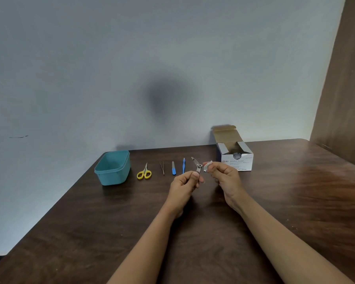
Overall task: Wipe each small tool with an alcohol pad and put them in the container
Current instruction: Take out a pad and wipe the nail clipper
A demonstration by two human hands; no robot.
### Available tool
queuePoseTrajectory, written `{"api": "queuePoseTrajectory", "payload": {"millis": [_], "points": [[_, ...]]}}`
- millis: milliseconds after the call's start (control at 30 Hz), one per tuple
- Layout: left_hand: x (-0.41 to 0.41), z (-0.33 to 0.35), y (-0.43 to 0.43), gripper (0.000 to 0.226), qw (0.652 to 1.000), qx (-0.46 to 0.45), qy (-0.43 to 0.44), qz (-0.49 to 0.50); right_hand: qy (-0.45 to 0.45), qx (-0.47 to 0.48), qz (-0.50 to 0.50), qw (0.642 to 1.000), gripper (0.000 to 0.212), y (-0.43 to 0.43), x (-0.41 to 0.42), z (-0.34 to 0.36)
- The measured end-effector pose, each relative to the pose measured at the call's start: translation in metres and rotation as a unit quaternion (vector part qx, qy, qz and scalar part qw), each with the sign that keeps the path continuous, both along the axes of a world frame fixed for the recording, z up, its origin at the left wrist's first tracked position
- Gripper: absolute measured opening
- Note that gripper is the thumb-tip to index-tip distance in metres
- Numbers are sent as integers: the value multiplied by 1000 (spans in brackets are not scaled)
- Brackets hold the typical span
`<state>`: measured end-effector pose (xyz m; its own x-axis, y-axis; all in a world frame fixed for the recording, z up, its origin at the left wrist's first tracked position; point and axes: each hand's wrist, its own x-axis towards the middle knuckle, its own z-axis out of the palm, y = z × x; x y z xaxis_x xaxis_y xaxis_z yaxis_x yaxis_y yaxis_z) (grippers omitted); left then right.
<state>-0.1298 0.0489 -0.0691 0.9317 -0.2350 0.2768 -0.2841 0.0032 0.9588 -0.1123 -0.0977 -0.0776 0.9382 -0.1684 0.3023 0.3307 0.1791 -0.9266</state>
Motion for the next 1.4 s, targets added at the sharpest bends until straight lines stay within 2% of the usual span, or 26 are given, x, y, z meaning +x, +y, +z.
{"api": "queuePoseTrajectory", "payload": {"millis": [700, 967, 1167, 1400], "points": [[0, 0, 1, 29, 1000, -1, 8, -20, -37, -55, 44, 997, 15, 0, 0, -4], [2, -1, 1, 28, 1000, -4, 15, -18, -46, -21, 93, 994, 24, 0, -4, -1], [2, -3, 1, 30, 1000, 6, 7, -14, -66, -24, 48, 996, 8, 4, -5, 1], [3, -3, 2, 32, 999, 44, 5, 18, -108, -44, 1, 993, 11, 5, -5, 0]]}}
